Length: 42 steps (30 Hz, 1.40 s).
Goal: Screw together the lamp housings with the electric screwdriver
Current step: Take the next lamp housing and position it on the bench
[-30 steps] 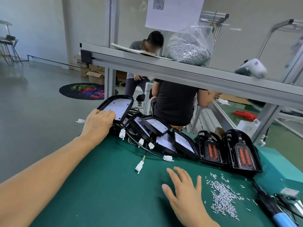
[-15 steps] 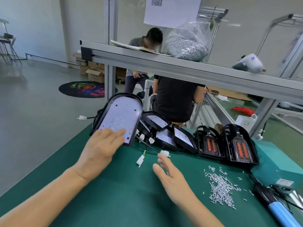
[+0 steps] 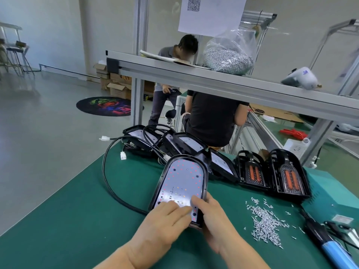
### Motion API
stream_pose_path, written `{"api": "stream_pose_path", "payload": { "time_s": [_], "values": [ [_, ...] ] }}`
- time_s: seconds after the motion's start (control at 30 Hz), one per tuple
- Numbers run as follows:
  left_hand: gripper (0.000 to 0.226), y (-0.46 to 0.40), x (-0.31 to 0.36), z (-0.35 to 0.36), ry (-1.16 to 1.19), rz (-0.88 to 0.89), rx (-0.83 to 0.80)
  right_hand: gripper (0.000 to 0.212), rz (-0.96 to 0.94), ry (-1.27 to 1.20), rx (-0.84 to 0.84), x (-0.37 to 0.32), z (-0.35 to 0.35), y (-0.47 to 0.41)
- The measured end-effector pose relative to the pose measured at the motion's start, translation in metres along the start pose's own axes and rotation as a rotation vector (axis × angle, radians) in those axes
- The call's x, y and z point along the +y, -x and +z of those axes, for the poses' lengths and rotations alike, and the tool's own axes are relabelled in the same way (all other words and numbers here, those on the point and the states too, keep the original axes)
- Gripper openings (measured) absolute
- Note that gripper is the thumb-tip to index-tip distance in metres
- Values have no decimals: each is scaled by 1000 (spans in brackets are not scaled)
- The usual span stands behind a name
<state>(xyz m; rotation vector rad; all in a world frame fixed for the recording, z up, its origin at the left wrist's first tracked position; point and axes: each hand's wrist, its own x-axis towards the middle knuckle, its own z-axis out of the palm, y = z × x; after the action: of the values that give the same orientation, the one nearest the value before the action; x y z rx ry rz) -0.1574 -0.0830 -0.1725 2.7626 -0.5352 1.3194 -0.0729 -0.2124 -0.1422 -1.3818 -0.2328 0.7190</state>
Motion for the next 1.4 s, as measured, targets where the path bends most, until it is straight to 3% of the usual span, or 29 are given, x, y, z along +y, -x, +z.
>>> {"api": "stream_pose_path", "payload": {
  "time_s": [0.07, 0.2, 0.3, 0.4, 0.5, 0.6, 0.73, 0.87, 1.0, 1.1, 1.17, 1.23, 1.3, 1.4],
  "values": [
    [39, 4, 1, 2, 44, -21, -32, 18, -17, -12, 68, 3, -5, 2],
    [88, 16, -11, -2, 178, -226, -174, 23, -35, 39, 156, 3, -19, 7],
    [99, 17, -17, -6, 510, -549, -166, 23, -33, 83, 164, 3, -29, 13],
    [81, 5, -19, -9, 1066, -1008, -90, 23, -31, 108, 155, 4, -39, 16],
    [60, -16, -21, -2, 1383, -1282, 43, 23, -23, 149, 139, 4, -46, 19],
    [44, -37, -16, 12, 1496, -1400, -56, 23, -11, 179, 109, 3, -52, 22],
    [22, -57, -11, 33, 1531, -1685, -120, 23, -26, 321, 89, 2, -62, 23],
    [4, -60, -6, 50, 1396, -1748, -146, 7, -64, 522, 125, 1, -75, 23],
    [10, -54, -8, 58, 1391, -1774, -112, 43, -93, 690, 282, -9, -93, 15],
    [7, -50, -10, 60, 1435, -1790, -65, 23, -275, 884, 571, -29, -122, 2],
    [19, -49, -9, 61, 1466, -1788, -45, 8, -316, 1034, 748, -46, -145, -9],
    [31, -48, -9, 63, 1476, -1798, -25, 15, -292, 1166, 862, -59, -166, -21],
    [28, -47, -9, 63, 1470, -1799, -26, 27, -212, 1283, 951, -69, -183, -32],
    [22, -47, -8, 63, 1465, -1796, -40, 28, -111, 1449, 959, -74, -199, -44]
  ]
}}
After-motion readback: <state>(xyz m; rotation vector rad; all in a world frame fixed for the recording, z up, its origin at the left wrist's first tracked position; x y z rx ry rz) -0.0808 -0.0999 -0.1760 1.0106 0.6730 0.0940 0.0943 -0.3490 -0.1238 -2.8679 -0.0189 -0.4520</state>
